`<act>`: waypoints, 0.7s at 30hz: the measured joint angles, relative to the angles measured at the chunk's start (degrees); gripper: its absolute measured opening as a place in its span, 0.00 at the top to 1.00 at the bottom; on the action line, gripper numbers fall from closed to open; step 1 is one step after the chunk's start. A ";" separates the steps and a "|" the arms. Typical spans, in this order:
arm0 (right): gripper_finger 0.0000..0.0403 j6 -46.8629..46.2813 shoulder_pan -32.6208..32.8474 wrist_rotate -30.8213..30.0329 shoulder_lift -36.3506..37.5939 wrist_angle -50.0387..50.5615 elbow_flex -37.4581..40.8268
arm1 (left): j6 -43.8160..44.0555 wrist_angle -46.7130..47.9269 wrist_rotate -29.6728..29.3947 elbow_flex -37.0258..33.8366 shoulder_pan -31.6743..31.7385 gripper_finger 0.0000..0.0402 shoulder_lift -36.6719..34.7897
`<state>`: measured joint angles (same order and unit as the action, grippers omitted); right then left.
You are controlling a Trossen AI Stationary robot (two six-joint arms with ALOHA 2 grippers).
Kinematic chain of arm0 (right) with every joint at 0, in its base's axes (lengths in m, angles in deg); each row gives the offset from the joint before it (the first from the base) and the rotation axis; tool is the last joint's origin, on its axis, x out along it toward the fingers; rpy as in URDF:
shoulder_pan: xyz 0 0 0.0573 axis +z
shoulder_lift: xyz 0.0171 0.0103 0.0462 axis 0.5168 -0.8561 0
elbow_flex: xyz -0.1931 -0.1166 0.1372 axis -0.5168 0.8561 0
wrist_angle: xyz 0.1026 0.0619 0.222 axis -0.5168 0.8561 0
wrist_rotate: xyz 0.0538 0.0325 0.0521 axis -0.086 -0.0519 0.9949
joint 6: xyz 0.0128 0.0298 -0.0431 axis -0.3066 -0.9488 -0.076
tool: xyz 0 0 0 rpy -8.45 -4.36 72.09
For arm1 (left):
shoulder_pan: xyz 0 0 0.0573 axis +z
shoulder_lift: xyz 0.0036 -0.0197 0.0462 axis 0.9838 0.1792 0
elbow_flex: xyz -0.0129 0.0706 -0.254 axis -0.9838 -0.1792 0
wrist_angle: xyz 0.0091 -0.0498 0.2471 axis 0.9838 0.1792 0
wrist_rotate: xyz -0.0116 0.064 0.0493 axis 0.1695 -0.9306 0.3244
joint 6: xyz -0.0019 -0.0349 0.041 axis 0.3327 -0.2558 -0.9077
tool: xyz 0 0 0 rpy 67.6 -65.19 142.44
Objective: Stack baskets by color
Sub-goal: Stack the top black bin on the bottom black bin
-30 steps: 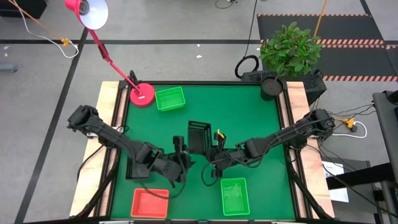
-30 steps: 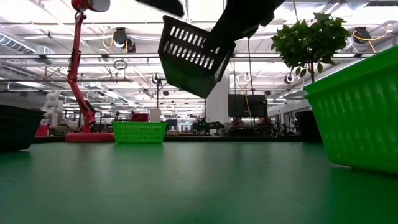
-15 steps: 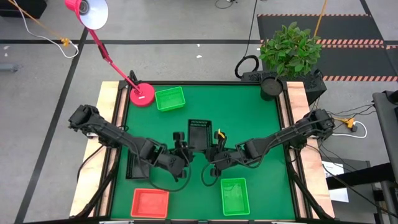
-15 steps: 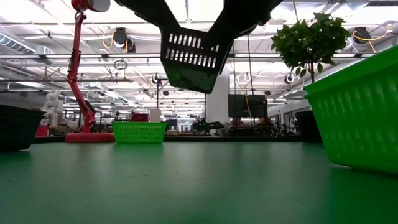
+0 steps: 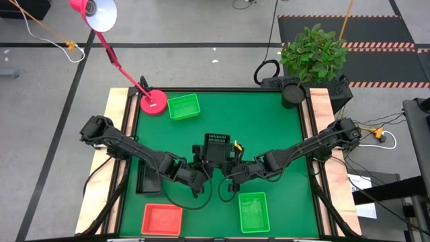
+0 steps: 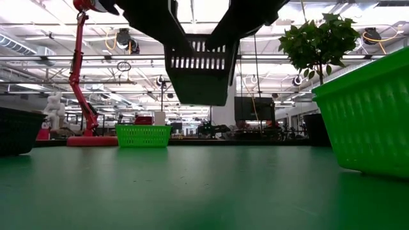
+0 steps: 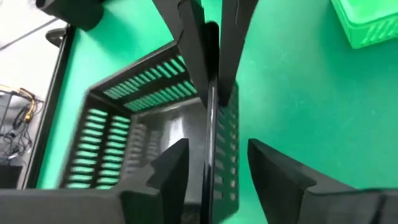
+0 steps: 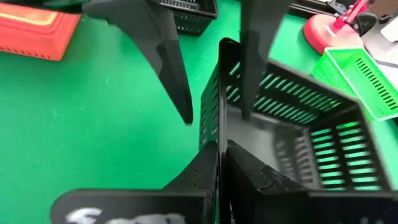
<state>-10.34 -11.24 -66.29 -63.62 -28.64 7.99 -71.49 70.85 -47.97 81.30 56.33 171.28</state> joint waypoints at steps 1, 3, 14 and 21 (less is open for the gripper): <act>0.96 0.03 0.00 -0.04 0.00 -0.06 0.00 | -0.74 -0.63 0.11 -0.03 0.18 0.58 0.13; 0.96 0.11 0.00 -0.07 0.07 -0.34 0.00 | -1.68 -1.16 0.09 -0.03 0.24 0.58 0.13; 0.96 3.46 0.06 0.39 0.07 -0.09 0.00 | -5.01 1.48 1.84 0.04 -0.13 0.96 -0.35; 0.94 4.57 0.55 0.13 0.07 -0.56 -0.02 | -5.35 1.77 2.56 0.04 0.11 0.96 -0.33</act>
<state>-5.78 -10.69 -66.16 -63.55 -29.21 7.97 -76.84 72.62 -45.41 81.34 56.43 170.95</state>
